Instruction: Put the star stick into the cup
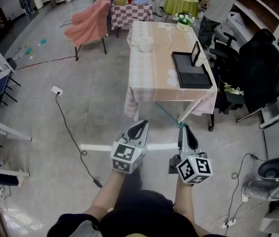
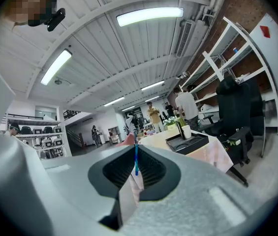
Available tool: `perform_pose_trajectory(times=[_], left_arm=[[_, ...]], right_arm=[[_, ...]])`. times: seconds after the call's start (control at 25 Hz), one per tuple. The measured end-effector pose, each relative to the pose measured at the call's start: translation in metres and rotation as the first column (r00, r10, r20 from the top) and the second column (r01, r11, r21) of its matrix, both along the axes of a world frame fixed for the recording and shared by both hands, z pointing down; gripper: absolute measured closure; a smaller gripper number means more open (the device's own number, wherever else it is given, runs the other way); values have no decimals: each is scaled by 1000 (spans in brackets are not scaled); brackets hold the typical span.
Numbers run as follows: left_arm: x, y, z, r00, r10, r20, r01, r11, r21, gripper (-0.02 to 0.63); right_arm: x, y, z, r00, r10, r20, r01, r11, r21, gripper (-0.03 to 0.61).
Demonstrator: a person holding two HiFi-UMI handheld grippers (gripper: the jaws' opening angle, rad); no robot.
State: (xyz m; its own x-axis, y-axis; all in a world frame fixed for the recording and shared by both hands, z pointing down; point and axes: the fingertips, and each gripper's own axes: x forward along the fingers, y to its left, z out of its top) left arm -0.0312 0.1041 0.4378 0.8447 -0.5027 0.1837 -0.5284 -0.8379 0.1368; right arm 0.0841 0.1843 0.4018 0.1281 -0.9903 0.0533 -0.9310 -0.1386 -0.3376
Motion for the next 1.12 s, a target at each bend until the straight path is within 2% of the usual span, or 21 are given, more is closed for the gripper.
perform_pose_trajectory(times=[0.4, 1.12], left_arm=[[0, -61, -14, 1000, -29, 0, 29, 999, 18, 601], [4, -140, -9, 1000, -20, -11, 20, 999, 38, 600]], right_arm=[[2, -58, -7, 1000, -14, -14, 14, 1000, 17, 561], [5, -137, -5, 1000, -21, -22, 21, 999, 35, 561]])
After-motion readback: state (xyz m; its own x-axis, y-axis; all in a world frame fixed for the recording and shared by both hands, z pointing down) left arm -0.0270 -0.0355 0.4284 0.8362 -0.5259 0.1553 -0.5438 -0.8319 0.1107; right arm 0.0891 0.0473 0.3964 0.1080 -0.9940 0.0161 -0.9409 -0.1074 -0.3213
